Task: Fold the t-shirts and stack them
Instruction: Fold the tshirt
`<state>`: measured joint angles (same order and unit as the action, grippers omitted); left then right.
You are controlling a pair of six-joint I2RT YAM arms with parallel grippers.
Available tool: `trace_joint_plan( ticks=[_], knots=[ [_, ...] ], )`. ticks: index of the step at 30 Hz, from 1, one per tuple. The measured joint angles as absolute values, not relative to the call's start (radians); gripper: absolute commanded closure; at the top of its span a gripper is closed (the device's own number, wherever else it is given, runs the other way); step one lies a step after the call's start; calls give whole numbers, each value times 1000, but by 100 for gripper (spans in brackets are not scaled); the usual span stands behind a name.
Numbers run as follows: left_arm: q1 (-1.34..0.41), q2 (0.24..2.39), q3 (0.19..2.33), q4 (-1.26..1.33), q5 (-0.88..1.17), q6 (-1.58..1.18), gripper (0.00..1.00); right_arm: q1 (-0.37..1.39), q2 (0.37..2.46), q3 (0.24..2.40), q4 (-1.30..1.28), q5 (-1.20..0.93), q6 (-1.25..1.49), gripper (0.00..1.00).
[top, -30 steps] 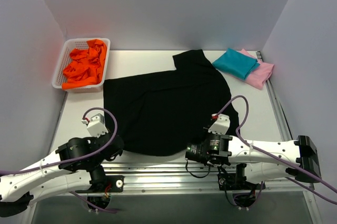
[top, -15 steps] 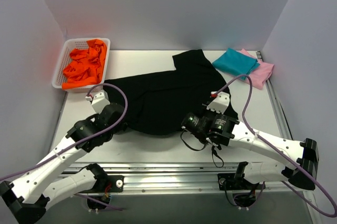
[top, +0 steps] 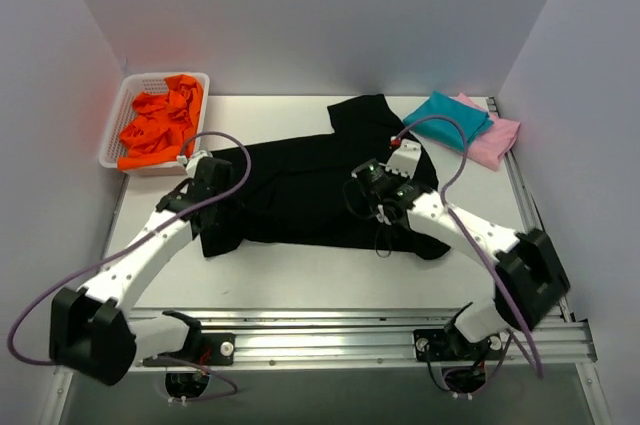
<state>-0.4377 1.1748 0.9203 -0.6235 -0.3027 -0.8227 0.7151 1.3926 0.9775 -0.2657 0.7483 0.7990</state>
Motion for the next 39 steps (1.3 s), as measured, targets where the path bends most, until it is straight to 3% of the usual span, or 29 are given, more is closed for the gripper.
trace_joint_plan(
  ticks=[1,2,4,6,8,10,16,24,34,39],
  knots=[
    [-387,1221,920,-598,-274,-804,98,669,1467,989,-233,708,775,83],
    [-337,1269,922,-572,-251,-791,97,631,1538,1013,-221,680,756,61],
    [-237,1426,959,-545,-185,-753,47,560,1697,1100,-207,635,731,15],
    [-161,1609,1029,-525,-131,-727,8,501,1853,1241,-239,605,690,0],
    [-118,1734,1079,-507,-112,-725,4,461,1975,1376,-243,591,667,0],
    [-106,1746,1102,-506,-97,-724,6,435,2017,1442,-253,595,651,0],
    [-126,1490,1090,-518,-155,-721,6,434,1897,1463,-326,643,638,0],
    [-246,926,845,-532,-224,-778,6,446,1391,1130,-338,665,672,0],
    [-272,928,628,-628,-244,-820,4,420,1121,778,-284,475,678,0],
    [-260,953,558,-596,-264,-860,4,265,1123,682,-174,284,647,0]
  ],
)
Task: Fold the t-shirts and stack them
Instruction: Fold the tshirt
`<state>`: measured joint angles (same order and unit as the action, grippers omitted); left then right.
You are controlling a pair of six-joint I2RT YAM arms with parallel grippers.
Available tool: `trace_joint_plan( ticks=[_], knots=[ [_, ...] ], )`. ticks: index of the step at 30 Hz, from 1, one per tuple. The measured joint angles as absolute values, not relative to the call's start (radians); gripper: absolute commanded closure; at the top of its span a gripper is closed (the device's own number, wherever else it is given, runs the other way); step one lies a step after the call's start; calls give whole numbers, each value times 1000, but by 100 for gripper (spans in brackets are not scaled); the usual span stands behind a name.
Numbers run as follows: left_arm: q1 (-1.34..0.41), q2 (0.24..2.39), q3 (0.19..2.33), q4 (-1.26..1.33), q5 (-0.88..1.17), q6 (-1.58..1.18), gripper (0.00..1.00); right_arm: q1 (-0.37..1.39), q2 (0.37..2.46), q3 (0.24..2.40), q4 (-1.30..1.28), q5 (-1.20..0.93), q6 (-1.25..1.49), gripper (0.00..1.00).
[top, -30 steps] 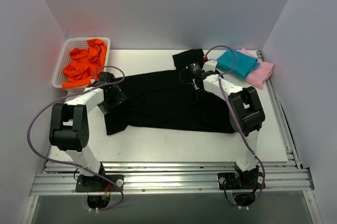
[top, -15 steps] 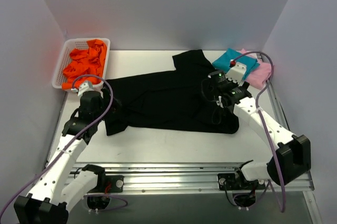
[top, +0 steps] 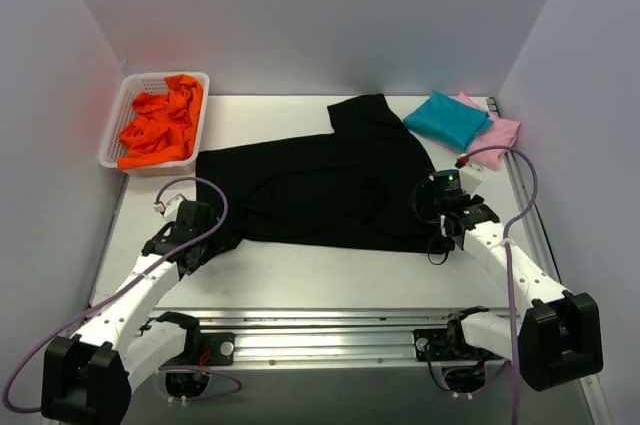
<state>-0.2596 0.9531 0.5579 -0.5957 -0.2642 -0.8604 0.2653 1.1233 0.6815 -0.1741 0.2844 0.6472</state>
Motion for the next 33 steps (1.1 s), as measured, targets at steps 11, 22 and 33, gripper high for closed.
trace_joint_plan(
  ticks=[11,22,33],
  knots=[
    [-197,1197,559,-470,-248,-924,7,152,1148,595,-17,51,635,1],
    [-194,1332,624,-422,-294,-970,98,127,1090,554,12,-28,667,1],
    [-192,1342,633,-358,-291,-960,98,117,920,546,-149,147,767,8]
  ],
)
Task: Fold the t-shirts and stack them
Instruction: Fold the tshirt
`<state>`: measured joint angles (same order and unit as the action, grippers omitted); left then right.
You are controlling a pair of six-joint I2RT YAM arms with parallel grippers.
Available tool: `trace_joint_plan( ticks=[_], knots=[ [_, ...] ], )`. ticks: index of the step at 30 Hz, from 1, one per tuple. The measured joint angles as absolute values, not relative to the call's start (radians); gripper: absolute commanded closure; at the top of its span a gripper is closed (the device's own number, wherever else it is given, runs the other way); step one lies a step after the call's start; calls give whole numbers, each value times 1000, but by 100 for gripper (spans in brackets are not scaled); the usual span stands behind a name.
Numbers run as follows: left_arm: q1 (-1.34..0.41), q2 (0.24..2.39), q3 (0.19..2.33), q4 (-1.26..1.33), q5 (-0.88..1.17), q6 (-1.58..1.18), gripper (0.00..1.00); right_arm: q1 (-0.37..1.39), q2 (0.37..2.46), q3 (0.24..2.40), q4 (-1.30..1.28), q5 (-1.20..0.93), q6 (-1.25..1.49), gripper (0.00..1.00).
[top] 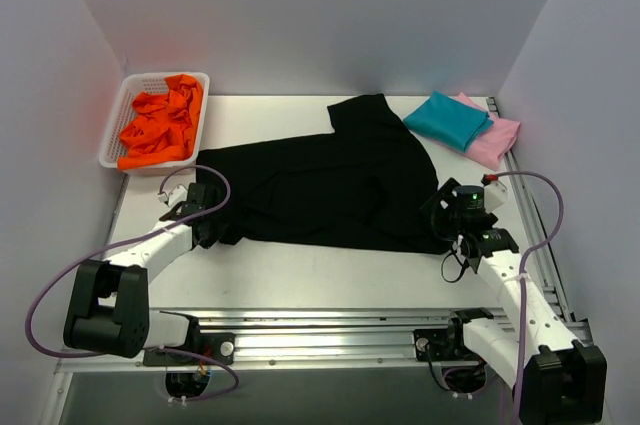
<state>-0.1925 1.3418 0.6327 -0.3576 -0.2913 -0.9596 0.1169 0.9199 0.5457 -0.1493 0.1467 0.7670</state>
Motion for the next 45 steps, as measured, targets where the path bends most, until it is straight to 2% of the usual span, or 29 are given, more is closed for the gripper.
trace_joint_plan(
  ticks=[9,16,21,26,36,39,42,43,45],
  knots=[
    [-181,1341,633,-271,-245,-953,98,188,963,546,-213,158,797,12],
    [-176,1360,629,-217,-203,-950,98,363,969,550,-261,209,848,23],
    [-170,1359,627,-210,-189,-942,98,380,969,569,-294,250,865,28],
    [-162,1347,616,-205,-177,-937,98,386,971,570,-305,266,868,38],
    [-146,1337,604,-196,-159,-932,98,456,1099,573,-298,277,863,40],
    [-142,1337,601,-195,-155,-931,98,467,1109,575,-295,281,862,45],
    [-141,1337,601,-189,-151,-931,98,467,1122,577,-289,287,860,56],
    [-141,1337,601,-189,-150,-931,98,467,1129,577,-286,288,859,67],
    [-140,1337,600,-187,-149,-931,98,467,1145,577,-277,288,855,74]
  ],
)
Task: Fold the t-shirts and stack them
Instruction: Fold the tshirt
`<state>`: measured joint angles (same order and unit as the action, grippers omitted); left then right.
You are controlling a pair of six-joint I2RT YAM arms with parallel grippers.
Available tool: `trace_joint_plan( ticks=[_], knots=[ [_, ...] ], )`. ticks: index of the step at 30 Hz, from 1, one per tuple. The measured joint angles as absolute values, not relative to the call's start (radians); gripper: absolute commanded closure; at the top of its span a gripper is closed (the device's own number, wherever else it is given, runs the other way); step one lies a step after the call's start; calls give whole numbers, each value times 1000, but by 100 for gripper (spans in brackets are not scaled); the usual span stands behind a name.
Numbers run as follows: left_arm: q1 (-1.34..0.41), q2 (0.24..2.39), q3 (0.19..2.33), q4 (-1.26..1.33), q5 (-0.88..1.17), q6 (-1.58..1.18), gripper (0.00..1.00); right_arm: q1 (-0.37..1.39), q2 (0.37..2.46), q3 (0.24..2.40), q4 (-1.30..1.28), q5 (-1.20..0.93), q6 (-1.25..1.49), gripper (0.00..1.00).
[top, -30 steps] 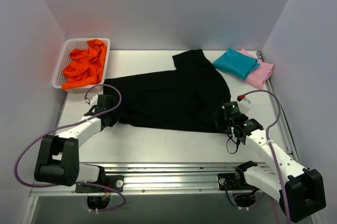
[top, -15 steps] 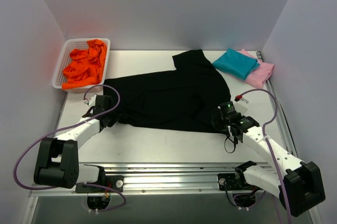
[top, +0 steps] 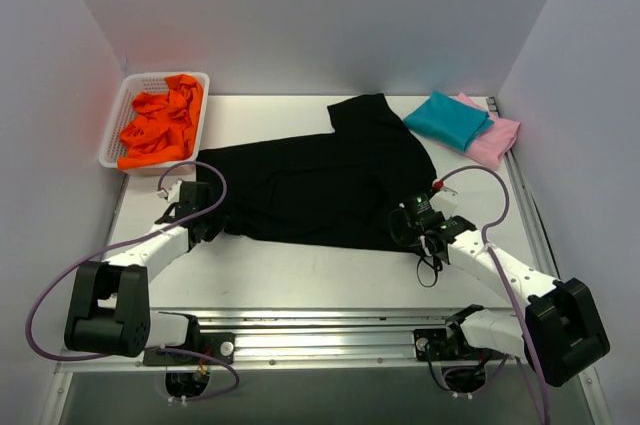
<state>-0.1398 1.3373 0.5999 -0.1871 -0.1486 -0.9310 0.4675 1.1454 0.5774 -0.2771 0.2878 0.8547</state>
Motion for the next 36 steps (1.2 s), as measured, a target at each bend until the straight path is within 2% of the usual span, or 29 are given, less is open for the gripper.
trace_joint_plan(
  ticks=[1,3,4,5,15,22,28,36],
  knots=[
    [-139,1337,598,-184,-148,-931,98,467,1153,577,-272,288,852,84],
    [-135,1337,596,-181,-144,-931,98,467,1167,577,-264,287,842,89],
    [-133,1337,595,-180,-144,-931,98,467,1173,577,-260,287,840,97],
    [-131,1337,595,-179,-142,-931,98,467,1180,578,-253,286,833,100],
    [-123,1337,587,-170,-133,-931,98,456,1205,601,-229,295,798,100],
    [-122,1334,582,-168,-128,-931,98,286,1241,676,-175,322,752,100],
    [-122,1317,580,-168,-122,-929,98,176,1378,689,-89,333,735,100],
    [-122,1307,577,-167,-101,-929,98,149,1621,791,17,350,740,100]
  ],
)
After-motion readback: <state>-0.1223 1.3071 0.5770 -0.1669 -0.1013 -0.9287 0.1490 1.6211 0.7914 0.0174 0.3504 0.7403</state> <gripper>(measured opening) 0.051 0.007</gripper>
